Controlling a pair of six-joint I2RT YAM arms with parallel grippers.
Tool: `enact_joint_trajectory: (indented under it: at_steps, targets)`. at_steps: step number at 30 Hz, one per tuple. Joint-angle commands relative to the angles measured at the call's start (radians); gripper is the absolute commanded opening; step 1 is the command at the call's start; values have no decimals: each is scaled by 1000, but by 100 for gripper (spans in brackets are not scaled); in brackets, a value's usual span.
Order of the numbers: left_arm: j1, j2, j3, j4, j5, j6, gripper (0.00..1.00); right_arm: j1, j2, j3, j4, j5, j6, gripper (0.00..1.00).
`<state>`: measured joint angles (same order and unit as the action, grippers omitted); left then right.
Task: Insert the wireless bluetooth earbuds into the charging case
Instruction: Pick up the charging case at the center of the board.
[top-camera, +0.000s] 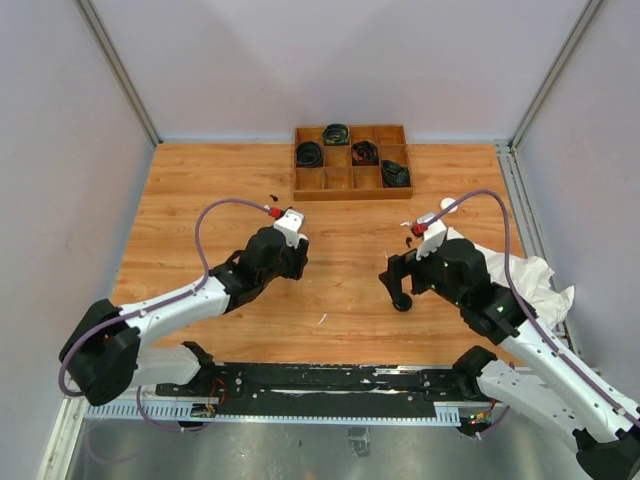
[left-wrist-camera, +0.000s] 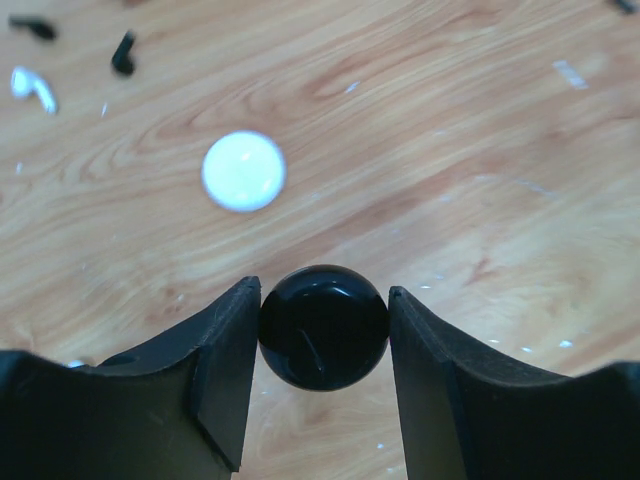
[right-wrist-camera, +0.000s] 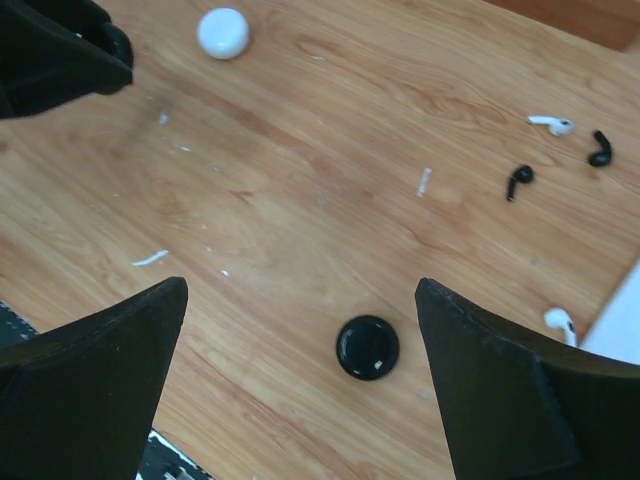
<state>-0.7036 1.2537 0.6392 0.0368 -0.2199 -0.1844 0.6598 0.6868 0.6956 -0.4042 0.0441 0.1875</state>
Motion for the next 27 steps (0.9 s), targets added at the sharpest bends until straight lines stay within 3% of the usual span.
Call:
enact_joint_trajectory:
  at_steps: [1, 15, 27]
  targets:
    - [-86, -118, -62, 210, -29, 179, 44, -8, 38, -29, 201, -190, 52, 99]
    - [-230, -228, -142, 399, 168, 587, 39, -38, 230, -6, 436, -423, 143, 98]
    - [-306, -264, -177, 497, 274, 839, 38, -47, 289, 16, 524, -541, 192, 78]
